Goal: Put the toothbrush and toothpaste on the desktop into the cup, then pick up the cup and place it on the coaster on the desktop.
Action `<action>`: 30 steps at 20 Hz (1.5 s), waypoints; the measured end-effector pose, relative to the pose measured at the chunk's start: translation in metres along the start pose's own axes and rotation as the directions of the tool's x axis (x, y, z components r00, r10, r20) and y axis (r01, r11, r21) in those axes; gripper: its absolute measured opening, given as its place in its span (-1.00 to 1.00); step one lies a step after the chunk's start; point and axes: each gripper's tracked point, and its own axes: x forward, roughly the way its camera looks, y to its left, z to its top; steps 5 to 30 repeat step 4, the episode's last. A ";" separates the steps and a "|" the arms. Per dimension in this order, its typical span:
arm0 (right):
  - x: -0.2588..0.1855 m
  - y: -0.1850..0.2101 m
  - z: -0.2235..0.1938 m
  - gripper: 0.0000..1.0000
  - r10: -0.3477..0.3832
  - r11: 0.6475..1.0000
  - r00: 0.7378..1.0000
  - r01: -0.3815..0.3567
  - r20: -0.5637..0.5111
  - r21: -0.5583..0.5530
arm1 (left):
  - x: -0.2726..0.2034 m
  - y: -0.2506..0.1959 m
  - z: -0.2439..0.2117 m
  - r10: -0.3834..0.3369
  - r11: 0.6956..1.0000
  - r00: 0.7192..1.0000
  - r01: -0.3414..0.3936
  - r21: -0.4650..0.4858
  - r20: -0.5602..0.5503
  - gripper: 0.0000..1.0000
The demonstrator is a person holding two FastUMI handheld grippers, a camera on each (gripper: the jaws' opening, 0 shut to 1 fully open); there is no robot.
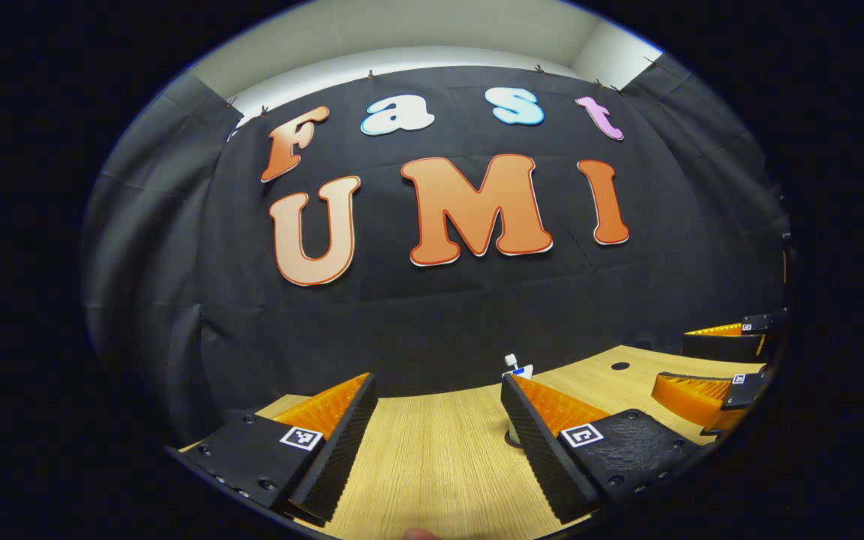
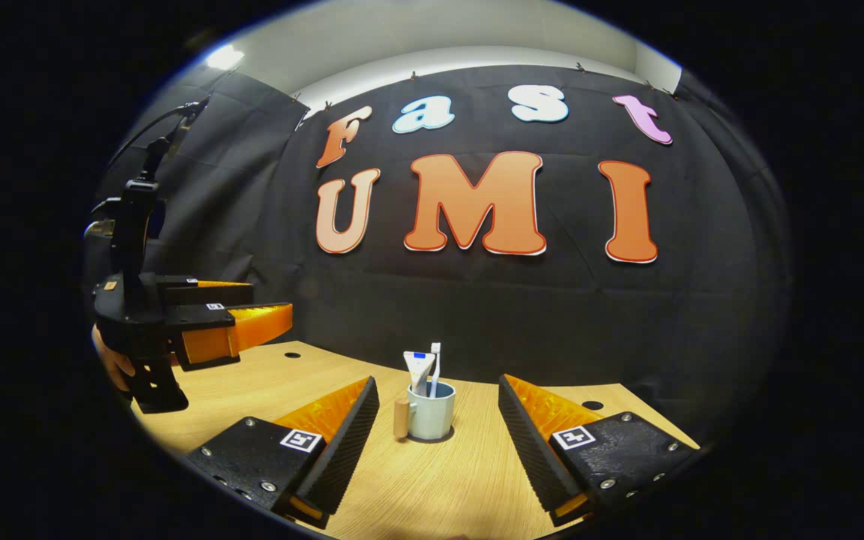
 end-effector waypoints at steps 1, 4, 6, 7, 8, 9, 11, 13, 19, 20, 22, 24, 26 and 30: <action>-0.002 0.002 -0.002 0.92 0.000 1.000 1.000 0.000 -0.005 0.004 | -0.002 0.002 -0.003 0.016 1.000 1.000 -0.016 -0.011 -0.003 0.99; -0.003 0.007 -0.008 0.92 -0.003 1.000 1.000 0.003 -0.014 0.006 | -0.002 0.000 -0.003 0.038 0.997 0.999 -0.037 -0.062 0.020 1.00; -0.003 0.007 -0.008 0.92 -0.003 1.000 1.000 0.003 -0.014 0.006 | -0.002 0.000 -0.003 0.038 0.997 0.999 -0.037 -0.062 0.020 1.00; -0.003 0.007 -0.008 0.92 -0.003 1.000 1.000 0.003 -0.014 0.006 | -0.002 0.000 -0.003 0.038 0.997 0.999 -0.037 -0.062 0.020 1.00; -0.003 0.007 -0.008 0.92 -0.003 1.000 1.000 0.003 -0.014 0.006 | -0.002 0.000 -0.003 0.038 0.997 0.999 -0.037 -0.062 0.020 1.00; -0.003 0.007 -0.008 0.92 -0.003 1.000 1.000 0.003 -0.014 0.006 | -0.002 0.000 -0.003 0.038 0.997 0.999 -0.037 -0.062 0.020 1.00; -0.003 0.007 -0.008 0.92 -0.003 1.000 1.000 0.003 -0.014 0.006 | -0.002 0.000 -0.003 0.038 0.997 0.999 -0.037 -0.062 0.020 1.00; -0.003 0.007 -0.008 0.92 -0.003 1.000 1.000 0.003 -0.014 0.006 | -0.002 0.000 -0.003 0.038 0.997 0.999 -0.037 -0.062 0.020 1.00; -0.003 0.007 -0.008 0.92 -0.003 1.000 1.000 0.003 -0.014 0.006 | -0.002 0.000 -0.003 0.038 0.997 0.999 -0.037 -0.062 0.020 1.00; -0.003 0.007 -0.008 0.92 -0.003 1.000 1.000 0.003 -0.014 0.006 | -0.002 0.000 -0.003 0.038 0.997 0.999 -0.037 -0.062 0.020 1.00; -0.003 0.007 -0.008 0.92 -0.003 1.000 1.000 0.003 -0.014 0.006 | -0.002 0.000 -0.003 0.038 0.997 0.999 -0.037 -0.062 0.020 1.00; -0.003 0.007 -0.008 0.92 -0.003 1.000 1.000 0.003 -0.014 0.006 | -0.002 0.000 -0.003 0.038 0.997 0.999 -0.037 -0.062 0.020 1.00; -0.003 0.007 -0.008 0.92 -0.003 1.000 1.000 0.003 -0.014 0.006 | -0.002 0.000 -0.003 0.038 0.997 0.999 -0.037 -0.062 0.020 1.00; -0.003 0.007 -0.008 0.92 -0.003 1.000 1.000 0.003 -0.014 0.006 | -0.002 0.000 -0.003 0.038 0.997 0.999 -0.037 -0.062 0.020 1.00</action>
